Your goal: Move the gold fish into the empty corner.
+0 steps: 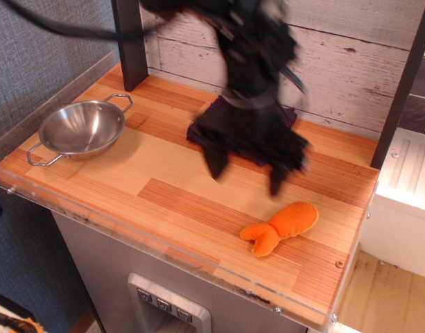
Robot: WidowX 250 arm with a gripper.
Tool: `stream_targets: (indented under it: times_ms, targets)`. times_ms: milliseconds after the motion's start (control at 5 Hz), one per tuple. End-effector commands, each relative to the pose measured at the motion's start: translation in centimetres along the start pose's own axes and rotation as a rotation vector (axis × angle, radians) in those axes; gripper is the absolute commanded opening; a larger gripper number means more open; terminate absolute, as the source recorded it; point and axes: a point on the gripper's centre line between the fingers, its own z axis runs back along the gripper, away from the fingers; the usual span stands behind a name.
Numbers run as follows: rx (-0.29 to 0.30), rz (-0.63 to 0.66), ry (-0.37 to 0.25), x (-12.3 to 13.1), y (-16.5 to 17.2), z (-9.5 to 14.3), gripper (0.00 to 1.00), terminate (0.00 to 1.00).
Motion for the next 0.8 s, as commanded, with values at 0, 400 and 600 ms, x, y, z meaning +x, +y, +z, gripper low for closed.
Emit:
stream_targets:
  times_ms: [0, 400, 600]
  targets:
    - [-0.025, -0.047, -0.034, 1.5, 6.01, 1.69, 1.0, 0.0]
    - [0.021, -0.114, 0.085, 1.71, 6.08, 1.03, 1.0, 0.0]
    - [0.021, -0.114, 0.085, 1.71, 6.08, 1.03, 1.0, 1.0]
